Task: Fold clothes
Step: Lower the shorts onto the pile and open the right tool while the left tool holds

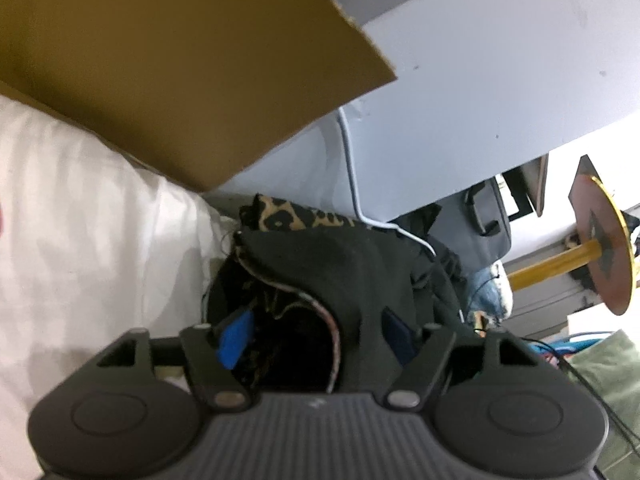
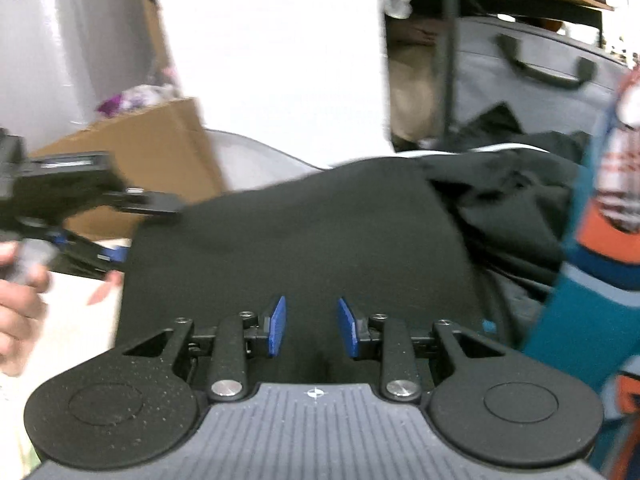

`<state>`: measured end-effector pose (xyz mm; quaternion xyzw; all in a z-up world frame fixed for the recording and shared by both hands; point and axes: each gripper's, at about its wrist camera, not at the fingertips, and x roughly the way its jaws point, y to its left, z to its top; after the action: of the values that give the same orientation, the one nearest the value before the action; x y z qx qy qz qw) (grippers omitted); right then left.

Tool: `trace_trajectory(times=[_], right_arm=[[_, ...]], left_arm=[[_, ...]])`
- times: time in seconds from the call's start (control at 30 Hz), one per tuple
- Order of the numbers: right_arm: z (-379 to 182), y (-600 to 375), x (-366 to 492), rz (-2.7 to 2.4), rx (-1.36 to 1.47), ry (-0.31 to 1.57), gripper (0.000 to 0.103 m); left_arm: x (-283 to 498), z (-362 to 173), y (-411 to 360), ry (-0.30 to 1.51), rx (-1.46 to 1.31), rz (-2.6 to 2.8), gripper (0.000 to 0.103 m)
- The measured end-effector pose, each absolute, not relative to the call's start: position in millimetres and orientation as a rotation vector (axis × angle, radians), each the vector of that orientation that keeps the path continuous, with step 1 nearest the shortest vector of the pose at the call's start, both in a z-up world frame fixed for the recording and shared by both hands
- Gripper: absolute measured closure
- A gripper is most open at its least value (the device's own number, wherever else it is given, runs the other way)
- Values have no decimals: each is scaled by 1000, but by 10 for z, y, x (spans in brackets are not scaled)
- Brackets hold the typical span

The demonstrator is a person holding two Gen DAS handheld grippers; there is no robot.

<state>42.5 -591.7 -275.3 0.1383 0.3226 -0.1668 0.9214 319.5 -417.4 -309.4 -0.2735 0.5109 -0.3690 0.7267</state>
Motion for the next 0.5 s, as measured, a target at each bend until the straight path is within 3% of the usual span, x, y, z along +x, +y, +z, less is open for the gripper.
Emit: trace_trajectory(times=[0.17, 0.5], right_arm=[[-2749, -5718, 657, -295, 303, 641, 67], [-2862, -5564, 940, -240, 307, 653, 67]], left_arm=[[3234, -3252, -4302, 1165, -636, -860, 33], [3255, -3281, -4257, 1099, -586, -864, 63]])
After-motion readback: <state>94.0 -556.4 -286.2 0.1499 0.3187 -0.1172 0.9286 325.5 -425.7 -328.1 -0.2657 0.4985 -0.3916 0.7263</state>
